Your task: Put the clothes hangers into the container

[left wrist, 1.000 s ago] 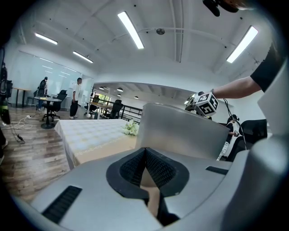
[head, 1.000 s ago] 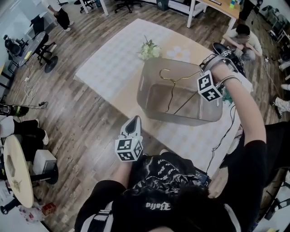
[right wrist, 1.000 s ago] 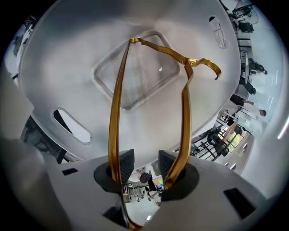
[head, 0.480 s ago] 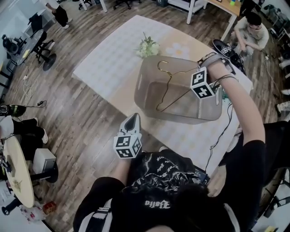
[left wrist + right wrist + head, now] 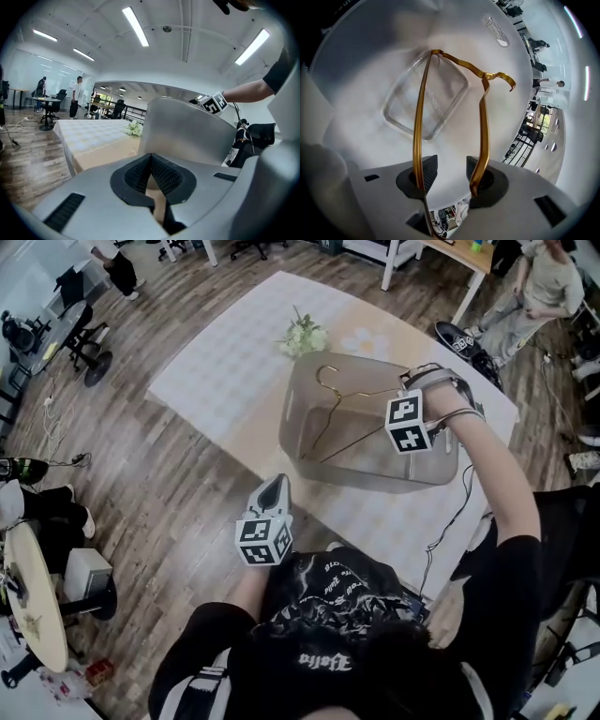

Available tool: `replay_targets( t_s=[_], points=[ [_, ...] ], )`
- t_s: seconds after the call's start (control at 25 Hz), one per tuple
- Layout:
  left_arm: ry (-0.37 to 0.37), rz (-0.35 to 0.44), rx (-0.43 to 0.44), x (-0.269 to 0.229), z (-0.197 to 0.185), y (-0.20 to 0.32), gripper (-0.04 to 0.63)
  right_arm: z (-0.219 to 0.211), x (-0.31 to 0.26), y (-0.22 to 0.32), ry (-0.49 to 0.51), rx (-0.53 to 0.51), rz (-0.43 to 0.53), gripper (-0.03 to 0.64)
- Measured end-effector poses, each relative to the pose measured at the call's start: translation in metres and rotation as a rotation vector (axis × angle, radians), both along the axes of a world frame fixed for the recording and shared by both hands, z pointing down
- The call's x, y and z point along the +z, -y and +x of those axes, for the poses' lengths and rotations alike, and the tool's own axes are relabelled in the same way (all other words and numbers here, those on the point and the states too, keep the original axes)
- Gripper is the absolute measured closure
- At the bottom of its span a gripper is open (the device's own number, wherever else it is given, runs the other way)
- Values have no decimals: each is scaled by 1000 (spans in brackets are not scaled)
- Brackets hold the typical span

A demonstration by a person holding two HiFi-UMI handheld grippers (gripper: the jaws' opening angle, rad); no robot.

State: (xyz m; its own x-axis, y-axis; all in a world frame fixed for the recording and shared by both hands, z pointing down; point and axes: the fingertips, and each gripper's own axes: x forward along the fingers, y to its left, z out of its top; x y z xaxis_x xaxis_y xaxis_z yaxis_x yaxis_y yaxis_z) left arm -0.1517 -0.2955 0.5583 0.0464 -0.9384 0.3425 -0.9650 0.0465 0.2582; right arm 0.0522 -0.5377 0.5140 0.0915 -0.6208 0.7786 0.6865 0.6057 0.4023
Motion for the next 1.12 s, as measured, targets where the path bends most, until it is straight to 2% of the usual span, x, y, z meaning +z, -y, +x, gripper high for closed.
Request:
replay_targets(
  t_s=[0.32,0.72,0.88,1.0,1.12],
  points=[
    [-2,1,-10,0,0,-12,575,-8,3,1,19,5,24,390],
    [-1,-23,-52,10,-11,-28,575,19,32,3,-24,113,-5,380],
    [3,-32,-59,12,-10,-33,575,30,44,3,-2,163,-29,373],
    [6,-37,-63,13,-8,-36,575,32,50,0,15,192,-50,306],
    [14,-39,-59,13,-5,-38,575,32,53,0,39,205,-50,300]
  ],
)
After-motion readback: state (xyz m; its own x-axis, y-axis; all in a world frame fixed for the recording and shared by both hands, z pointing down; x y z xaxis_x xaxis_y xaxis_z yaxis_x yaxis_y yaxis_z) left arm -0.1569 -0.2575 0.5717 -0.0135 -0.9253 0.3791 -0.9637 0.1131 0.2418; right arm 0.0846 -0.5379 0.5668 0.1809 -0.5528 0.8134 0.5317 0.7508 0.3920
